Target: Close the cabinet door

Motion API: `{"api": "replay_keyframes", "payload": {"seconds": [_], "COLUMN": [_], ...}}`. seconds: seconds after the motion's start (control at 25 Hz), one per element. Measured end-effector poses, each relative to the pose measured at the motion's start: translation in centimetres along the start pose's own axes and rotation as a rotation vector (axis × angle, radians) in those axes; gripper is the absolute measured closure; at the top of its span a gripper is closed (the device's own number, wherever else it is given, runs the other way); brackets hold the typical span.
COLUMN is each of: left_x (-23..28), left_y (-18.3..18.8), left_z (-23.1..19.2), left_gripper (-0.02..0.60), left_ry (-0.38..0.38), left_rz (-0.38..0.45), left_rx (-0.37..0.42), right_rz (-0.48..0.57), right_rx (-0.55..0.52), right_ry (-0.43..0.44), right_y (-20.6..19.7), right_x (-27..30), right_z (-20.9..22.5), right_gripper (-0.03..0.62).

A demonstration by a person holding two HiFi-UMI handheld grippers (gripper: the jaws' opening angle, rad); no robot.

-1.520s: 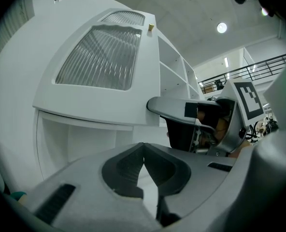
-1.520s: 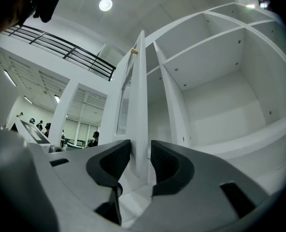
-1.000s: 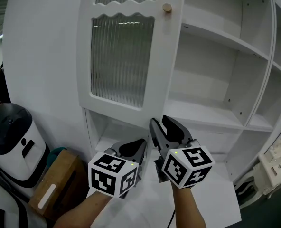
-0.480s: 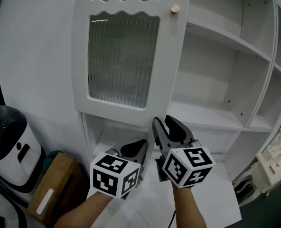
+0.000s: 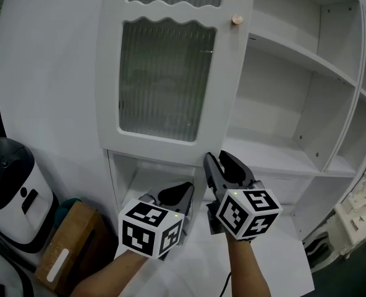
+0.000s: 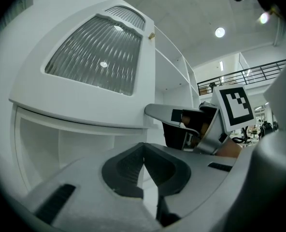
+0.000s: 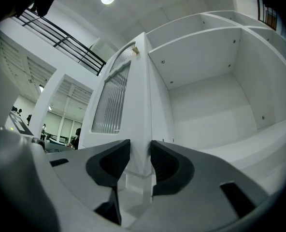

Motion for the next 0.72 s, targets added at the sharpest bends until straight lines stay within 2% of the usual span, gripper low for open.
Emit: {"api": "replay_keyframes", "payload": {"seconds": [0.72], "left_x": [-2.4], "left_y": [-0.1], "left_z": [0.2], "left_gripper": [0.571], "left_ry": [0.075], "left_rz": [0.008], "left_rx": [-0.016], "right_rz": [-0.042], "right_rx": [-0.032], "right_ry": [-0.037], "right_y": [0.1], "right_x": [-0.2], "right_z": [-0.1], "right_gripper": [0.453]}}
Point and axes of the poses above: the fingertips, and each gripper's own axes: x forward along the fingers, z to its right, y out of its top, the point moved 7 cm from there along -x, backward along the fingers, and after that the axes turned 6 degrees about -y, right-handed, at the moved point
